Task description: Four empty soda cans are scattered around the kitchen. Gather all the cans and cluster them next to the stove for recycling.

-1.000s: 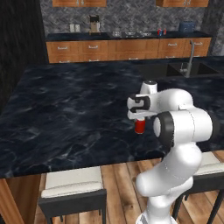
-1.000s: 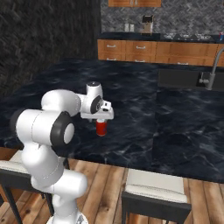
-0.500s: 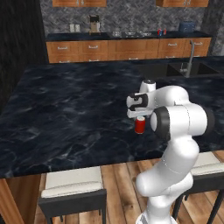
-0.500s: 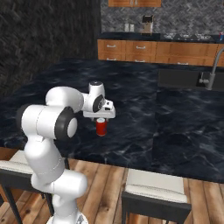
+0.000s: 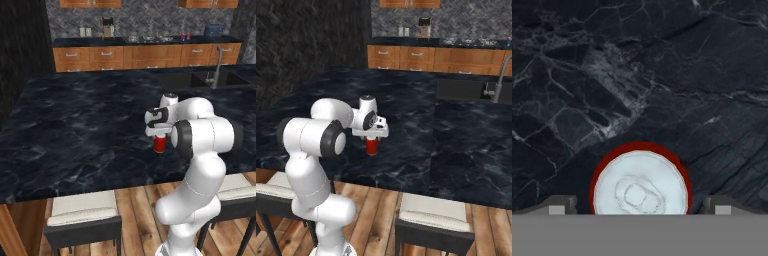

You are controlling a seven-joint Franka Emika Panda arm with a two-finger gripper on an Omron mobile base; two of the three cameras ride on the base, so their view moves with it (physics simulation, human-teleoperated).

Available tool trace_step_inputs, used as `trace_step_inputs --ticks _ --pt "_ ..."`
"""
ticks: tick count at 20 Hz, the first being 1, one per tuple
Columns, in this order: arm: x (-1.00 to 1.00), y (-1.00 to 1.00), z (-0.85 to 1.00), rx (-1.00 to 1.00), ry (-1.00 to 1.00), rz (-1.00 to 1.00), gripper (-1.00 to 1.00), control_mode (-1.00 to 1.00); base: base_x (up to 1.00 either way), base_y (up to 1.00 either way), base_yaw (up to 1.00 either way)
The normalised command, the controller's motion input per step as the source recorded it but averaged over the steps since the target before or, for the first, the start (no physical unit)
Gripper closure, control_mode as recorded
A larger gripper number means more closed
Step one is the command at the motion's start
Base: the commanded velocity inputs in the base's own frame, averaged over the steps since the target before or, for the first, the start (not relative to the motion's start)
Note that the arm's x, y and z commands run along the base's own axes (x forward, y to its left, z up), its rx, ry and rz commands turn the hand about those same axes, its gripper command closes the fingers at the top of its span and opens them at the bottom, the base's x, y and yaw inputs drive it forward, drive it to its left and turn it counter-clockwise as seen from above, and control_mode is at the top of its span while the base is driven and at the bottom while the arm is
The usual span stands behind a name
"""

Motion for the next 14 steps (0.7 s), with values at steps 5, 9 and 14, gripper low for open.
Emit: trace_step_inputs --ticks 5,9,14 --pt "0.0 0.0 -0.11 0.02 0.0 0.0 -1.0 -1.0 0.0 0.0 0.0" --pt "0.02 0.0 -0.12 0.0 0.0 0.0 -1.0 -1.0 0.0 0.0 0.0" --pt "0.05 0.0 -0.09 0.0 0.0 0.0 1.0 -1.0 0.0 0.0 0.0"
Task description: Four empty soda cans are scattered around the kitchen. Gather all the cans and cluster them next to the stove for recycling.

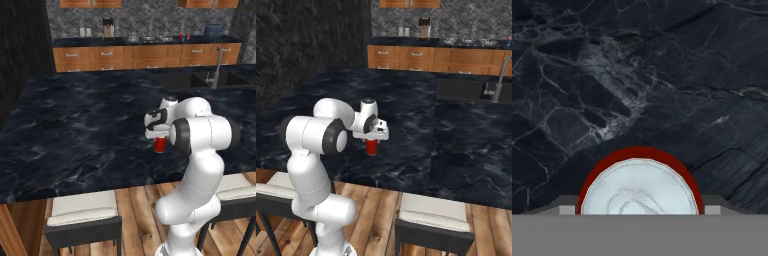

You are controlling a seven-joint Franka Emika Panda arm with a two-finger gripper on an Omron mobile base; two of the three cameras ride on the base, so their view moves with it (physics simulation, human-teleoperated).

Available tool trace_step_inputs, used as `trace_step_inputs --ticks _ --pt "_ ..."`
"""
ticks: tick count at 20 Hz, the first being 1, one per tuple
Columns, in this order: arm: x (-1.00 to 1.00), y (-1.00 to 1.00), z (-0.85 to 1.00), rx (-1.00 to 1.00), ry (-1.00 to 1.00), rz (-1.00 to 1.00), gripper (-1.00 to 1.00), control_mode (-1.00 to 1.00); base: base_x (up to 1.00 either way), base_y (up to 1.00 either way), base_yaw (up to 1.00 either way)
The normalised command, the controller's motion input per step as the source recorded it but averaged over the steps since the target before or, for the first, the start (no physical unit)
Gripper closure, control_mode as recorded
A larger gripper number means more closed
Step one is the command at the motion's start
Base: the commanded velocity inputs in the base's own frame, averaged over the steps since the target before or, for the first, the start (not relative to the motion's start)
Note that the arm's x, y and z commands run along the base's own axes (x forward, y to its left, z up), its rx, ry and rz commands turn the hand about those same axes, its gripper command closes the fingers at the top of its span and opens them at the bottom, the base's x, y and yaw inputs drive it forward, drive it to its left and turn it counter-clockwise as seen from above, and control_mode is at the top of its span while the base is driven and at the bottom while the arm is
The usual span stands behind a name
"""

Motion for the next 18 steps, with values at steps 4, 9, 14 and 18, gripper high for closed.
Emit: trace_step_inputs --ticks 4,9,14,18 --pt "0.0 0.0 -0.08 0.0 0.0 0.0 1.0 -1.0 0.0 0.0 0.0" --pt "-0.09 0.0 0.14 0.0 0.0 0.0 1.0 -1.0 0.0 0.0 0.0" --pt "-0.37 -0.03 0.38 0.0 0.0 0.0 1.0 -1.0 0.0 0.0 0.0" --pt "-0.44 -0.03 0.4 0.0 0.0 0.0 1.0 -1.0 0.0 0.0 0.0"
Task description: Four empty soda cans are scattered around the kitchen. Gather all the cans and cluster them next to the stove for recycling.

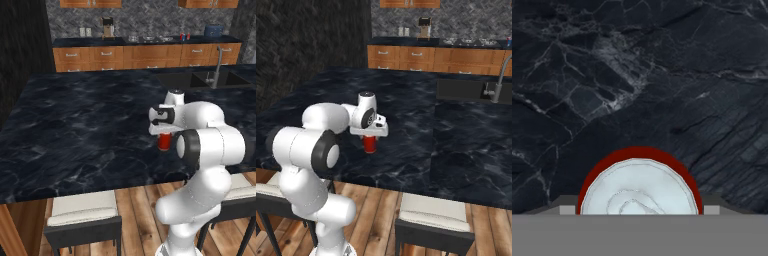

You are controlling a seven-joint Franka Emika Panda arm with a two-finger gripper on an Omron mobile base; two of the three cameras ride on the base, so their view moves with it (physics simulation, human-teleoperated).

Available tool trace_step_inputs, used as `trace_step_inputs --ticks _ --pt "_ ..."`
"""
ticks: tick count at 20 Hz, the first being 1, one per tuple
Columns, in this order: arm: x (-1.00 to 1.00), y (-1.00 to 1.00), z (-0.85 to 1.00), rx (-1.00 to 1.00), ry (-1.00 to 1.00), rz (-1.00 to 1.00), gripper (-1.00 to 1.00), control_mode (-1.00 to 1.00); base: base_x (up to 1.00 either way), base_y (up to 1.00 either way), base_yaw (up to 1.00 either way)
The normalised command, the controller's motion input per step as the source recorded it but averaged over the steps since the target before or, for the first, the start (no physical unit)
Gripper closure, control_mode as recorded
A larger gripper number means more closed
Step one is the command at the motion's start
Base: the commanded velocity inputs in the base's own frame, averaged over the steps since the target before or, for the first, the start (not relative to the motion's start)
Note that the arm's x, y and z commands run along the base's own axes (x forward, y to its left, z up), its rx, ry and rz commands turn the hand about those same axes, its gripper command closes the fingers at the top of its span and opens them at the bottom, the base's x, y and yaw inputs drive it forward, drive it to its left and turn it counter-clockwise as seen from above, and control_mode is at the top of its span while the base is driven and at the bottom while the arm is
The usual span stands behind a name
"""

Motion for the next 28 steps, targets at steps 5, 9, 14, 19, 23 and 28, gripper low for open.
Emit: trace_step_inputs --ticks 5,9,14,19,23,28 --pt "-0.47 -0.02 0.35 0.0 0.0 0.0 1.0 -1.0 0.0 0.0 0.0" --pt "-0.52 0.0 0.22 0.0 0.0 -0.01 1.0 -1.0 0.0 0.0 0.0" --pt "-0.56 0.0 0.17 0.0 0.0 -0.06 1.0 -1.0 0.0 0.0 0.0" --pt "-0.59 0.0 0.04 0.0 0.0 -0.1 1.0 -1.0 0.0 0.0 0.0" --pt "-0.57 0.0 0.0 0.0 -0.04 -0.11 1.0 -1.0 0.0 0.0 0.0" --pt "-0.51 0.0 0.0 0.0 -0.07 -0.1 1.0 -1.0 0.0 0.0 0.0"
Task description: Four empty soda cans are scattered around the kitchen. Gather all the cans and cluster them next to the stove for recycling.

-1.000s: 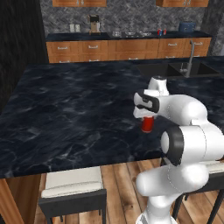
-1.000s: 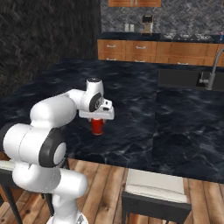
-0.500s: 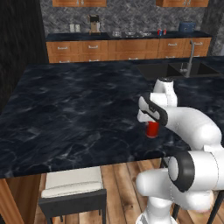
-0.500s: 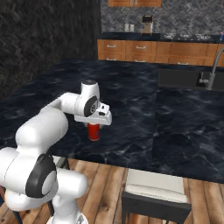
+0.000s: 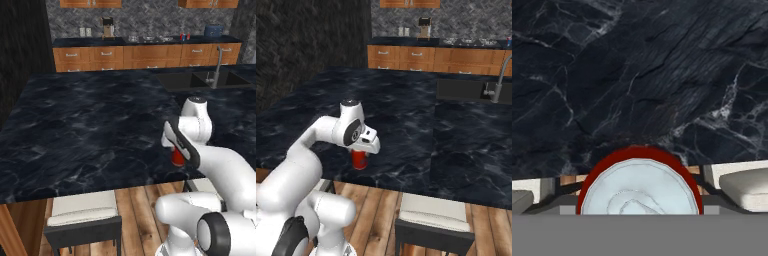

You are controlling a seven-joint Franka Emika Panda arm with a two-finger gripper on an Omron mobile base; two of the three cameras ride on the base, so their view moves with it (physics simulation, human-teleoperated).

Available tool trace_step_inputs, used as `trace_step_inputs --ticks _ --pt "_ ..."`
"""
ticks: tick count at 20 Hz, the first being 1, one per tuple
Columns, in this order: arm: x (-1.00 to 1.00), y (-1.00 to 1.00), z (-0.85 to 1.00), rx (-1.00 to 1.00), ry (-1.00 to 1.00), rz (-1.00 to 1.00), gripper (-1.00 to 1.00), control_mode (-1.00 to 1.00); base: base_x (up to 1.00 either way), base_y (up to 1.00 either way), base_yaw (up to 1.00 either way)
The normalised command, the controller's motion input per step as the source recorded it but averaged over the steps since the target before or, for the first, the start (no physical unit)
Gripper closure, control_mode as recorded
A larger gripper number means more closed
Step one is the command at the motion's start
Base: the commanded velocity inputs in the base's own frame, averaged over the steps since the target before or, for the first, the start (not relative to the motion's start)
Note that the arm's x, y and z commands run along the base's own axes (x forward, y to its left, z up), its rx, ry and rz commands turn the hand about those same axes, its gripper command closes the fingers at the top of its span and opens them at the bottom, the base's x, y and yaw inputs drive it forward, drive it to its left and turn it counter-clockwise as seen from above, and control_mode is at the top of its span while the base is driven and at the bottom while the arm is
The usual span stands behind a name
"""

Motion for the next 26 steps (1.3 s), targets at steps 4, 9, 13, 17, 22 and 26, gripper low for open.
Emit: trace_step_inputs --ticks 4,9,13,17,22,26 --pt "-0.43 0.0 0.0 0.0 -0.1 -0.07 1.0 -1.0 0.0 0.0 0.0" --pt "-0.16 0.0 0.0 0.0 -0.01 -0.03 1.0 -1.0 0.0 0.0 0.0" --pt "0.0 0.0 0.0 0.0 0.0 0.0 1.0 1.0 -0.05 0.0 0.0" --pt "0.0 0.0 0.0 0.0 0.0 0.0 1.0 1.0 -0.37 -0.04 -0.08" --pt "0.0 0.0 0.0 0.0 0.0 0.0 1.0 1.0 -0.51 -0.07 -0.16" --pt "0.0 0.0 0.0 0.0 0.0 0.0 1.0 1.0 -0.51 -0.05 -0.24"
